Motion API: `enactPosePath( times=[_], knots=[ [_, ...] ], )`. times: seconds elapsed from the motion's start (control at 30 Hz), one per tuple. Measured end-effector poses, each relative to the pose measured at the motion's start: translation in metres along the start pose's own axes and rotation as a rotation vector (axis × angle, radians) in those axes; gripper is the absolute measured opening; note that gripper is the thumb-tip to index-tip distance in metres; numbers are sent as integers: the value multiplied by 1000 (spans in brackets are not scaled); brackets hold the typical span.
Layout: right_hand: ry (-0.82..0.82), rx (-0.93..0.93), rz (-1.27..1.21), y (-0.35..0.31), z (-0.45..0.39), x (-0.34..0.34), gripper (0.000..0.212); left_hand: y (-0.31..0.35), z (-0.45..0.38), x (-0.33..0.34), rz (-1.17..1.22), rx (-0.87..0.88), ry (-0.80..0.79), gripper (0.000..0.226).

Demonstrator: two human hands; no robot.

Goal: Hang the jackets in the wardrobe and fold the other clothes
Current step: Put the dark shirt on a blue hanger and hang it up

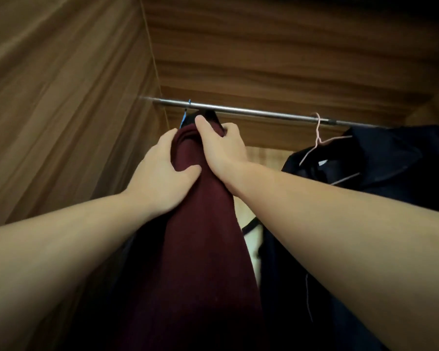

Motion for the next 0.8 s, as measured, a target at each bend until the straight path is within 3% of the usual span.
enactPosePath(
  times=[0.13,0.4,0.5,0.63,0.8],
  knots=[
    [64,-57,93,29,33,-12,73,11,29,8,47,-57,-98,86],
    [-5,130,381,92,148,-54,61,33,117,4,332,-336,-110,59],
    [-49,186,537,107,209,-76,54,54,157,4,419,-387,-213,67],
    [-124,353,873,119,295,-110,65,89,211,-10,488,-431,-345,83],
    [-209,502,1170,89,378,-156,71,148,272,-31,514,-327,-572,88]
  ],
)
Point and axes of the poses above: each hand's wrist, its own z-axis away from the middle knuckle, its own x-axis out of the palm, y = z × x, the point moved 7 cm from there along -z, towards the middle knuckle, and after that the axes turned 12 degrees about x, right-handed, at the moved point
